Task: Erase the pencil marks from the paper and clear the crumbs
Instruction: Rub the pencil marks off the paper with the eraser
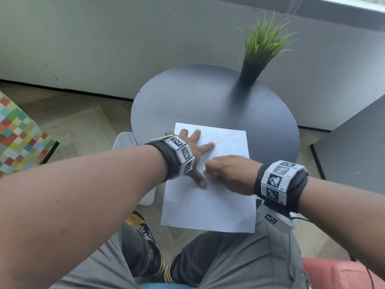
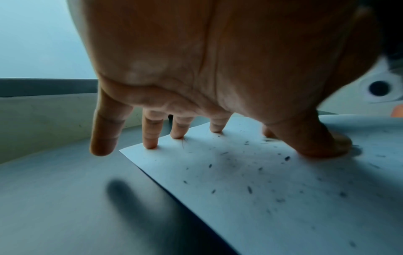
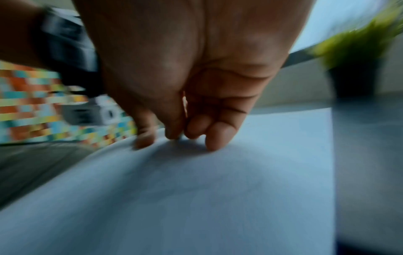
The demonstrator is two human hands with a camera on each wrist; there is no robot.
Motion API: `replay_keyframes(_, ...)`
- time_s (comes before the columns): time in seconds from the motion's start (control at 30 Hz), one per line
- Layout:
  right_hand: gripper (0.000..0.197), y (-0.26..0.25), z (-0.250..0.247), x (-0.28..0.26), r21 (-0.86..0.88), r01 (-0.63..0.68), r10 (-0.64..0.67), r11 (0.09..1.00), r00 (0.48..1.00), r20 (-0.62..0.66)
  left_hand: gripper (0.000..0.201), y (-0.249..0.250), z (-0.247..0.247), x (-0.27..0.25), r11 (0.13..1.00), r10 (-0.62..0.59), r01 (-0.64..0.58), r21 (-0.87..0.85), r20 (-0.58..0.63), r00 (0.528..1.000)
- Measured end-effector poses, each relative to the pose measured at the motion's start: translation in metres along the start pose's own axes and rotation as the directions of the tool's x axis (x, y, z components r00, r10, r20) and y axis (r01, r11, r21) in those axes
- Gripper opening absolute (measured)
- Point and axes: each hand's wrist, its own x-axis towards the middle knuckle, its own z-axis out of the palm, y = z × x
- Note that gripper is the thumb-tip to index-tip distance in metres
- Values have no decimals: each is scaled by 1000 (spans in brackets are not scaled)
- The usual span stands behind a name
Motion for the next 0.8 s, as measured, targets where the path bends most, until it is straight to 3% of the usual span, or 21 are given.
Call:
replay_keyframes(0.07,20,5,1,2,-18,45,-44,999,999,20,129,-1,0,1,1000,7,-7,5,6,1000)
replay_keyframes(0.17,18,33,-10,14,-71,-141,130,987,980,-148,128,-2,0,3,1000,10,-10,6,14,1000)
replay_keyframes(0.2,14,35,-10,15,-74,-150,137,986,977,-162,128,-3,0,3,1000,11,-11,9,17,1000)
replay_keyframes(0.33,11,3,6,3,-26,132,-132,991,991,10,130,-7,1,4,999,31,-32,14,31,999)
replay_keyframes(0.37,13,5,6,2,-12,144,-144,989,989,6,129,-8,2,4,999,36,-37,13,30,999)
replay_keyframes(0.5,13,31,-8,17,-44,-133,123,990,975,-186,127,-9,3,4,999,41,-41,10,16,999)
replay_keyframes(0.53,12,29,-6,18,-48,-143,130,989,970,-205,127,-9,4,4,999,39,-40,12,16,999)
replay_keyframes(0.67,14,-4,10,0,-33,99,-99,995,995,-8,127,-8,3,2,999,39,-40,17,28,999)
replay_keyframes(0.7,13,-2,7,-1,-13,98,-98,995,995,3,127,-8,2,2,999,41,-41,18,28,999)
replay_keyframes(0.8,14,25,-9,11,-36,-140,133,989,979,-155,126,-8,3,4,999,42,-42,15,23,999)
